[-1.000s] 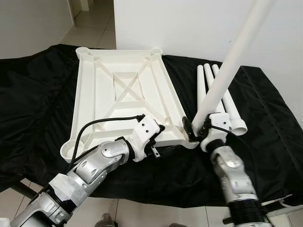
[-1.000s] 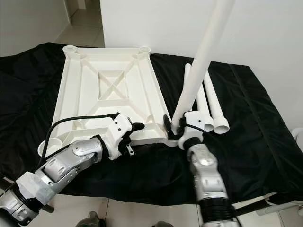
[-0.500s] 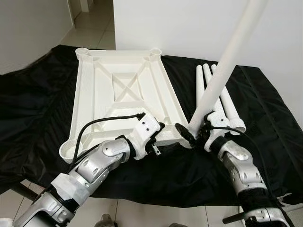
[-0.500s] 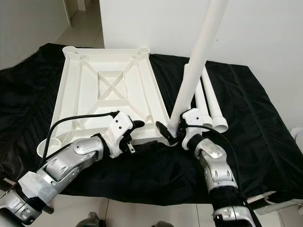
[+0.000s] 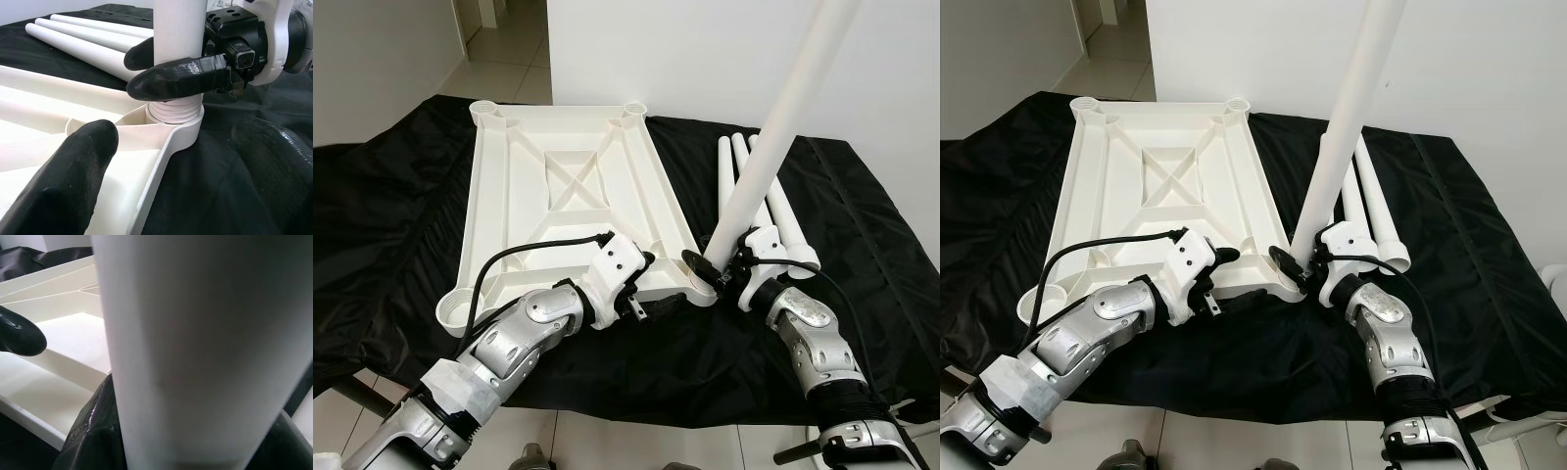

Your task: Building children table

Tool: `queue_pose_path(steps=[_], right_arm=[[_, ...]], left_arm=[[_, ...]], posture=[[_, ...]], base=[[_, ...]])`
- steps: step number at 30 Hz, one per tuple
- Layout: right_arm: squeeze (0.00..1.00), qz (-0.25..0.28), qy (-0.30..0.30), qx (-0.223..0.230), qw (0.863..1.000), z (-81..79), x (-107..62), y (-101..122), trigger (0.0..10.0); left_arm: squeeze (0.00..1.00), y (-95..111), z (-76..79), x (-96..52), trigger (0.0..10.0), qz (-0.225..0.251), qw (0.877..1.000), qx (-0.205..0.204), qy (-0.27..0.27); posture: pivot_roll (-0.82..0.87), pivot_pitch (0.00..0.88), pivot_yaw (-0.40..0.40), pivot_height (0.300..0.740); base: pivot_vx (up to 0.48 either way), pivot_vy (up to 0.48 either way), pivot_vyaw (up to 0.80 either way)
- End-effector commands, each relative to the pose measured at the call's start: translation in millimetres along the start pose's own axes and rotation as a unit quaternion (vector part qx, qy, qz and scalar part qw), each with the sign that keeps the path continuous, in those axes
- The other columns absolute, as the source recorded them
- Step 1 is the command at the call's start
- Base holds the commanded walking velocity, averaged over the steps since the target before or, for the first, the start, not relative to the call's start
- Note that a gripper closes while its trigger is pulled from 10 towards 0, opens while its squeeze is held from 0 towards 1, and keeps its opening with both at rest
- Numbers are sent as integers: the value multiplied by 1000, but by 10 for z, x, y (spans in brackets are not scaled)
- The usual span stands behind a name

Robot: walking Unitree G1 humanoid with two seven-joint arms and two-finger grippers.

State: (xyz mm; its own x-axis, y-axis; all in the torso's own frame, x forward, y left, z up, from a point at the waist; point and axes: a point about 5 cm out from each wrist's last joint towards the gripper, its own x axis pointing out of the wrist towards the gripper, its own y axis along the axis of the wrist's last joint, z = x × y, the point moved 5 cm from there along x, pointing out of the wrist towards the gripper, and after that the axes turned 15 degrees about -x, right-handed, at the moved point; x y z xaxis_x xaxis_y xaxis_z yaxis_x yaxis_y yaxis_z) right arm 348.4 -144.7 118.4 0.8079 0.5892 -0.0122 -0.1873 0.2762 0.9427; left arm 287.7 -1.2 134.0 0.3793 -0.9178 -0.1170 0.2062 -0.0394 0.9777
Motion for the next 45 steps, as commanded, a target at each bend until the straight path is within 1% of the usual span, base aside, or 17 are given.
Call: queue_pose_path(steps=[1, 5, 7, 11, 13, 14, 18, 20, 24, 25, 27, 30, 33, 38, 39, 40, 45], right_arm=[[0, -24, -3, 7, 1000, -46, -30, -120, 10000], [0, -37, -19, 12, 999, -42, -22, -148, 10000], [0, -60, -63, 15, 996, -9, -5, -202, 10000], [0, -60, -89, 20, 994, -16, 18, -186, 10000], [0, -71, -145, 29, 986, 5, 42, -178, 10000], [0, -71, -145, 29, 986, 5, 42, -178, 10000], [0, -89, -229, 60, 968, 32, 49, -180, 10000], [0, -91, -243, 59, 964, 28, 50, -170, 10000], [0, -98, -297, 56, 948, -52, 71, -114, 10000], [0, -98, -297, 56, 948, -52, 71, -114, 10000], [0, -107, -329, 57, 936, -65, 69, -103, 10000], [0, -108, -342, 60, 931, -93, 82, -82, 10000], [0, -105, -338, 73, 932, -156, 109, -61, 10000], [0, -101, -333, 69, 935, -158, 105, -50, 10000], [706, -99, -332, 66, 936, -144, 91, -48, 10000], [1000, -94, -330, 66, 937, -131, 78, -42, 10000], [1000, -74, -322, 59, 942, -84, 36, 8, 10000]], left_arm=[[0, -61, 121, -15, 10000, -24, 998, 2, -62], [0, -58, 124, -11, 10000, -24, 998, 2, -63], [0, -55, 124, -8, 10000, -23, 998, 2, -63], [0, -56, 124, -9, 10000, -23, 998, 1, -63], [0, -58, 133, -9, 10000, -22, 998, 0, -63], [0, -58, 133, -9, 10000, -22, 998, 0, -63], [0, -63, 136, -11, 10000, -22, 998, -2, -62], [0, -64, 137, -10, 10000, -22, 998, -2, -62], [0, -66, 153, -3, 10000, -21, 998, -4, -63], [0, -66, 153, -3, 10000, -21, 998, -4, -63], [0, -67, 156, -5, 10000, -21, 998, -4, -64], [0, -67, 158, -7, 10000, -21, 998, -5, -64], [0, -71, 164, -6, 10000, -22, 998, -5, -65], [0, -74, 166, -10, 10000, -23, 998, -5, -66], [0, -71, 163, -10, 10000, -23, 998, -4, -66], [0, -65, 160, -9, 10000, -22, 998, -4, -65], [0, -59, 164, -2, 10000, -20, 998, -6, -66]], posture=[[15, 0, -42, 740], [15, 0, -42, 740], [16, 0, -45, 740], [17, 0, -47, 740], [16, 0, -49, 740], [16, 0, -49, 740], [14, 0, -52, 740], [14, 0, -52, 740], [14, 0, -51, 740], [14, 0, -51, 740], [14, 0, -52, 740], [16, 0, -49, 740], [14, 0, -49, 740], [14, 0, -49, 740], [13, 0, -50, 740], [13, 0, -50, 740], [14, 0, -53, 740]], base=[[0, 0, 0], [0, 0, 0], [0, 0, 0], [0, 0, 0], [0, 0, 0], [0, 0, 0], [0, 0, 0], [0, 0, 0], [0, 0, 0], [0, 0, 0], [0, 0, 0], [0, 0, 0], [0, 0, 0], [0, 0, 0], [0, 0, 0], [0, 0, 0], [0, 0, 0]])
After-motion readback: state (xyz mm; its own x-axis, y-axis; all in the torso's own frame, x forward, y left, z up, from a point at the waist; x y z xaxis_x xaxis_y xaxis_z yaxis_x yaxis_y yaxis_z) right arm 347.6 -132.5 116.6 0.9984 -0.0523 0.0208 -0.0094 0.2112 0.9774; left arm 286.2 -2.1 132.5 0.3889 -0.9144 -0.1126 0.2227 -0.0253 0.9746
